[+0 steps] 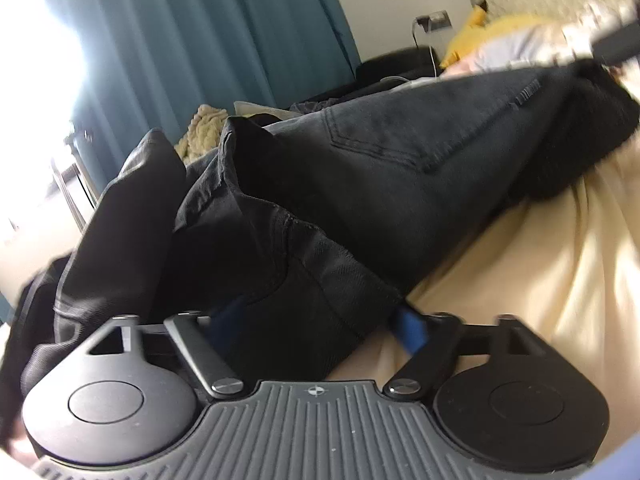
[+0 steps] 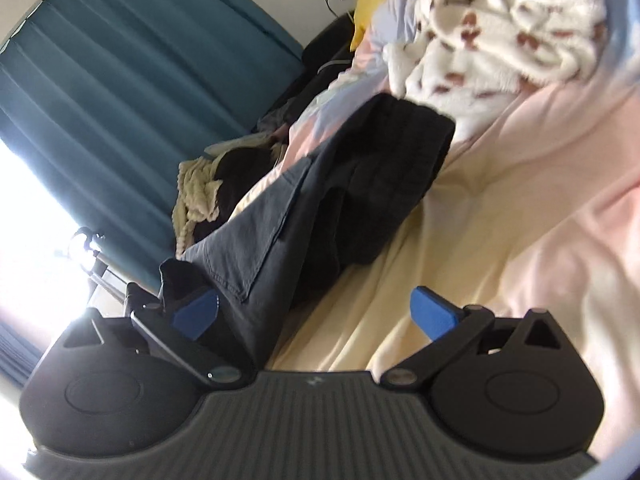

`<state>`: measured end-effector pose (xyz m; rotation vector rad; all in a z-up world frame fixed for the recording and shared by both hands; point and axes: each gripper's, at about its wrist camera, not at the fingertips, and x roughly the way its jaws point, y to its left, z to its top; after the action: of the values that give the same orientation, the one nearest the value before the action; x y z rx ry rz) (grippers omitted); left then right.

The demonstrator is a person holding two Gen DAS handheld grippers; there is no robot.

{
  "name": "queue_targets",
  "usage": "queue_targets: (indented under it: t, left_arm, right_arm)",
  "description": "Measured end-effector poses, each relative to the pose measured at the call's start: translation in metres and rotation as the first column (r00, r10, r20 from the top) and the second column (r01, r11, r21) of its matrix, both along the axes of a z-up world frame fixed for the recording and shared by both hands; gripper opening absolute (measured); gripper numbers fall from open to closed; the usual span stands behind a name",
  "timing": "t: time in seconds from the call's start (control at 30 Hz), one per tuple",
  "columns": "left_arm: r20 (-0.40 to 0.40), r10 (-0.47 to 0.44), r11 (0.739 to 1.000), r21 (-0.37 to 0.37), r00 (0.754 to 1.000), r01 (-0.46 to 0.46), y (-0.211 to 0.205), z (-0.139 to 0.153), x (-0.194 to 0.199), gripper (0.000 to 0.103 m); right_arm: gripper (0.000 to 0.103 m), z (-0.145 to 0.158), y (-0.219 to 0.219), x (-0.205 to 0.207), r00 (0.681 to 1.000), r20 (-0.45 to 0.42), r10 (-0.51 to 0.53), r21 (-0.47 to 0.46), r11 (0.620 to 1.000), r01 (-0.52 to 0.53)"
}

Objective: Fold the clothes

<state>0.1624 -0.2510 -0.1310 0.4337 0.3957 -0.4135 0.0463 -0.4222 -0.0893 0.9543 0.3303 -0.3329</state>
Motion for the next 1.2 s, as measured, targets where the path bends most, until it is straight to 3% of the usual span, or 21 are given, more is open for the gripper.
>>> queue_targets:
  t: [0.07,0.17,0.27,0.43,0.5,0.6,0.67,0.73,0.83,0.97,1.0,1.07,1.13,1.2]
  left_arm:
    - [-0.025,-0.005,0.997,-0.077,1.0,0.003,0.012,0.007,0.0,0.039]
    - [-0.071,-0.009,0.988,-0.153,0.997,-0.002,0.029,0.02,-0.005,0.014]
    - [-0.089,0.03,0.967,-0.248,0.996,-0.051,0.054,0.038,-0.011,0.013]
    - [-0.108,0.148,0.885,-0.429,0.983,-0.181,0.114,0.081,-0.025,0.011]
    - [-0.146,0.189,0.835,-0.496,0.971,-0.237,0.14,0.102,-0.031,0.011]
    - [-0.152,0.24,0.77,-0.572,0.959,-0.283,0.185,0.134,-0.049,0.011]
    - [-0.179,0.277,0.708,-0.627,0.944,-0.326,0.218,0.156,-0.07,0.01]
    - [-0.233,0.303,0.608,-0.7,0.924,-0.376,0.252,0.175,-0.094,0.01]
    - [-0.306,0.338,0.426,-0.793,0.89,-0.435,0.308,0.197,-0.129,0.01]
    - [-0.404,0.38,0.2,-0.843,0.832,-0.5,0.396,0.205,-0.164,0.01]
    - [-0.426,0.399,0.17,-0.836,0.812,-0.522,0.415,0.201,-0.173,0.01]
    - [-0.482,0.416,0.149,-0.8,0.771,-0.581,0.446,0.183,-0.182,0.01]
    - [-0.556,0.389,0.147,-0.75,0.735,-0.645,0.473,0.159,-0.185,0.01]
    - [-0.62,0.36,0.182,-0.686,0.697,-0.705,0.491,0.139,-0.187,0.011]
  right_arm:
    - [0.103,-0.002,-0.002,0.002,1.0,0.005,-0.001,0.006,1.0,0.001]
    - [0.103,-0.002,-0.002,0.002,1.0,0.006,0.002,0.017,1.0,-0.002]
    - [0.103,-0.002,-0.001,0.001,1.0,0.006,0.007,0.007,1.0,-0.007]
    - [0.103,0.003,0.009,0.0,1.0,0.007,0.026,-0.063,0.998,-0.026]
    - [0.103,0.008,0.015,-0.002,0.999,0.03,0.032,-0.103,0.994,-0.028]
    - [0.103,0.016,0.016,-0.027,0.987,0.158,-0.006,-0.103,0.994,0.023]
    - [0.103,0.023,0.018,-0.036,0.981,0.192,-0.02,-0.151,0.987,0.049]
    - [0.103,0.027,0.022,-0.039,0.981,0.194,-0.015,-0.181,0.982,0.051]
    - [0.103,0.028,0.029,-0.037,0.983,0.181,0.019,-0.197,0.98,0.017]
    - [0.103,0.037,0.045,-0.038,0.983,0.166,0.081,-0.273,0.961,-0.033]
    - [0.103,0.038,0.049,-0.037,0.983,0.161,0.094,-0.292,0.955,-0.043]
    - [0.103,0.039,0.057,-0.034,0.982,0.144,0.122,-0.318,0.945,-0.071]
    - [0.103,0.039,0.064,-0.03,0.98,0.125,0.153,-0.334,0.937,-0.104]
    - [0.103,0.038,0.074,-0.024,0.978,0.092,0.188,-0.361,0.922,-0.143]
